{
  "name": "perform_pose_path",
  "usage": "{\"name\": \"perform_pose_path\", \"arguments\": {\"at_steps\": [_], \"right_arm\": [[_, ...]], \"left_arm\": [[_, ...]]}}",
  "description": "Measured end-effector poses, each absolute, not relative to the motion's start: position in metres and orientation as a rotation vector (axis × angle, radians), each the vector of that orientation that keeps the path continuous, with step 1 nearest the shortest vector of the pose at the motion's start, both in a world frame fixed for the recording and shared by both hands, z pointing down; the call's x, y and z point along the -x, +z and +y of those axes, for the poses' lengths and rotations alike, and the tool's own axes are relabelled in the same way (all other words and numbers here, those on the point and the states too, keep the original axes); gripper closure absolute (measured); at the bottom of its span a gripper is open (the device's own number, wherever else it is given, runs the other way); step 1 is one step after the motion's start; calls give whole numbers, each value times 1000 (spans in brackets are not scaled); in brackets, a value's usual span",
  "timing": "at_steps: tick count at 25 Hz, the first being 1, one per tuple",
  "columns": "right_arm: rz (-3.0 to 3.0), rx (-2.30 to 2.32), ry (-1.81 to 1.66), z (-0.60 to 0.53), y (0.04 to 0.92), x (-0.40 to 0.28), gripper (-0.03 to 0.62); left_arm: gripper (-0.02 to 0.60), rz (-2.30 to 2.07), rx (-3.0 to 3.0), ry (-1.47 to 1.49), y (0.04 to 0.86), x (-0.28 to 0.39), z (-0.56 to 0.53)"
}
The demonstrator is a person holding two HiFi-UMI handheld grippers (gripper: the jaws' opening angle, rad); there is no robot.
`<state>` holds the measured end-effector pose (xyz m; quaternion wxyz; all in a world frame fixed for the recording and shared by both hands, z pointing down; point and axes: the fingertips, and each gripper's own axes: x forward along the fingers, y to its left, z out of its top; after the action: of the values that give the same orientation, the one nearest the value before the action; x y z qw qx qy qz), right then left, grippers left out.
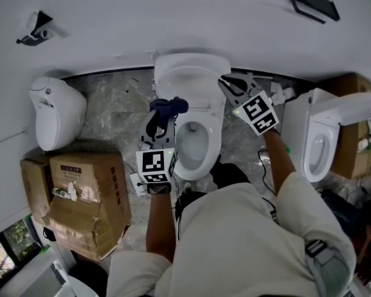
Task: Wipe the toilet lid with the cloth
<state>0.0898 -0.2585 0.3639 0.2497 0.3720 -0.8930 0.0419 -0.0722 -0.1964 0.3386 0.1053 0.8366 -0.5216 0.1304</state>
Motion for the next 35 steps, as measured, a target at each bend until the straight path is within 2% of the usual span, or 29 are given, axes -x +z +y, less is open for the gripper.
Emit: {"name": "perform_pose_path", "arguments": {"at_steps": [3, 7, 12, 22, 35], "right_arm": [[-2430, -953, 139, -280, 379, -79, 551], [-2412, -891, 184, -304, 403, -70, 497], [-2345, -780, 267, -321, 451, -65, 477], [-2176, -686, 283, -332, 516, -73, 477], [-2145, -714, 309, -331, 528, -77, 511]], "left_arm": [[482, -1585, -2440, 397, 338, 86, -200], [483, -1637, -2407, 393, 336, 97, -206], [482, -1678, -2358, 395, 340, 106, -205], [482, -1715, -2295, 405, 346, 118, -191], [482, -1750, -2223, 407, 349, 141, -164]]}}
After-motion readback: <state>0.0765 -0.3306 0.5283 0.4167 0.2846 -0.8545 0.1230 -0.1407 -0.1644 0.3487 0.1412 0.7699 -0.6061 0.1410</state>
